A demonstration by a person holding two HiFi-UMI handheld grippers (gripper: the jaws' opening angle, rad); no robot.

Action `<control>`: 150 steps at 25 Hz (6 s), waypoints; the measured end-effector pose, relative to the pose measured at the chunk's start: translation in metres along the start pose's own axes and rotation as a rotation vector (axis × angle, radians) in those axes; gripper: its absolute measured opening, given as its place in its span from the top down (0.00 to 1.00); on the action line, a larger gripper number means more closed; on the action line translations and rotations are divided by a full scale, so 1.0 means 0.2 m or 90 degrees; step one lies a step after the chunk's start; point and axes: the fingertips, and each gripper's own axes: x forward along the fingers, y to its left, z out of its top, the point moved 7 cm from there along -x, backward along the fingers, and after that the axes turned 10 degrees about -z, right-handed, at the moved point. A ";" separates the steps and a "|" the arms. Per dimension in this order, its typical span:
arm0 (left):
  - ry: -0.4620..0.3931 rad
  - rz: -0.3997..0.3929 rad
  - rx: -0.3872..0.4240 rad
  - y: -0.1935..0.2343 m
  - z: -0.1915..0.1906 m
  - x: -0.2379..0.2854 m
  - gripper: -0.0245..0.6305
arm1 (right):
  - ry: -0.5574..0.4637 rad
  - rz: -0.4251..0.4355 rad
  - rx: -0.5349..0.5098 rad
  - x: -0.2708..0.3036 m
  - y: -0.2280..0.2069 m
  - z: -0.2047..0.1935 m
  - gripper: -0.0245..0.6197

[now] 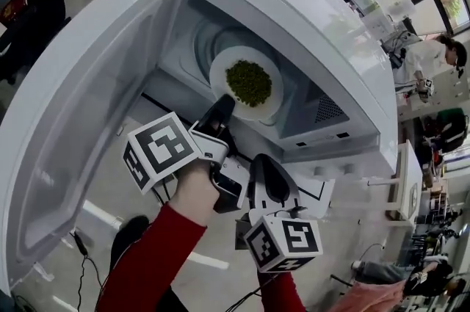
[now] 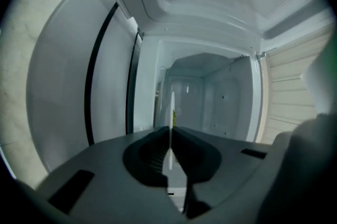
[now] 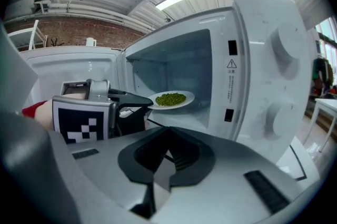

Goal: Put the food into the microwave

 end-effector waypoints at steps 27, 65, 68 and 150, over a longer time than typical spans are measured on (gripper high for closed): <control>0.014 0.086 0.109 -0.11 0.12 0.31 0.93 | -0.001 0.033 -0.044 0.10 0.05 0.14 0.94; 0.109 0.246 0.376 -0.17 0.22 0.40 0.87 | 0.012 0.013 -0.053 0.25 0.01 0.26 0.94; 0.104 0.263 0.416 -0.18 0.26 0.40 0.87 | 0.012 0.016 -0.055 0.26 0.03 0.26 0.94; 0.396 -0.128 0.772 -0.72 -0.18 -0.61 0.95 | -0.072 0.065 0.164 -0.72 0.06 0.20 0.94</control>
